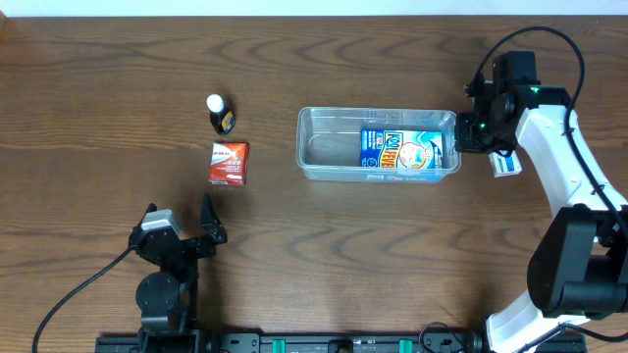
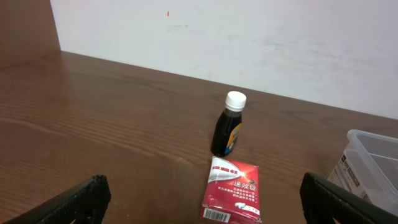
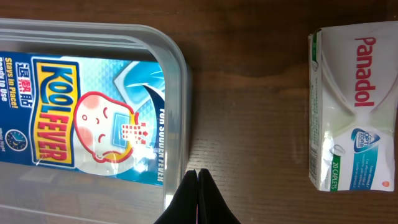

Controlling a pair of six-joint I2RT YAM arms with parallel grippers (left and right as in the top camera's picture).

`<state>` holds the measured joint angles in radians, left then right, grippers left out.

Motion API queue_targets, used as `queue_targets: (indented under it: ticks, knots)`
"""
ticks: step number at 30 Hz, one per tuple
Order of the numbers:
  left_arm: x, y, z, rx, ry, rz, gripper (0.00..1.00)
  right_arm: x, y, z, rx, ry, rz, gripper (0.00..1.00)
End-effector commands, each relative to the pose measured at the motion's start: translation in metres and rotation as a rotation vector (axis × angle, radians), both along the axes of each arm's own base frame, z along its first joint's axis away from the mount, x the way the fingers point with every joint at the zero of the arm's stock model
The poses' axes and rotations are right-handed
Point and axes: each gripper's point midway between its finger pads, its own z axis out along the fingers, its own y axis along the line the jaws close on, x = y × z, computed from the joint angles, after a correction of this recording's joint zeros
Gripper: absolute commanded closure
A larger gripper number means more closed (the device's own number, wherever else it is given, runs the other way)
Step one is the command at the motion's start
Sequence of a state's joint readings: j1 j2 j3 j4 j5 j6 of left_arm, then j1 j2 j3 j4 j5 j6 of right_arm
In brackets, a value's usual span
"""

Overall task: Pack container
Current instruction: 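Lower the right gripper and grasp the white Panadol box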

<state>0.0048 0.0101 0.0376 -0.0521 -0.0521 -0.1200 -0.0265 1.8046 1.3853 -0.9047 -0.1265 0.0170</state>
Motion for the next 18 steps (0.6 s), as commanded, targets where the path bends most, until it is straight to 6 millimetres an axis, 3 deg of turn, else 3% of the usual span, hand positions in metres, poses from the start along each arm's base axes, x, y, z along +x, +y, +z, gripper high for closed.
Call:
queue_targets:
  ticks: [1,18]
  knots:
    - [0.0001,0.0030,-0.0183,-0.004,0.041,0.016,0.02,-0.0022,0.0054,-0.0052,0.008,0.012,0.033,0.99]
    - [0.0001,0.0030,-0.0183,-0.004,0.041,0.016,0.02,-0.0010,0.0129,-0.0037,0.037,-0.003,0.097,0.99]
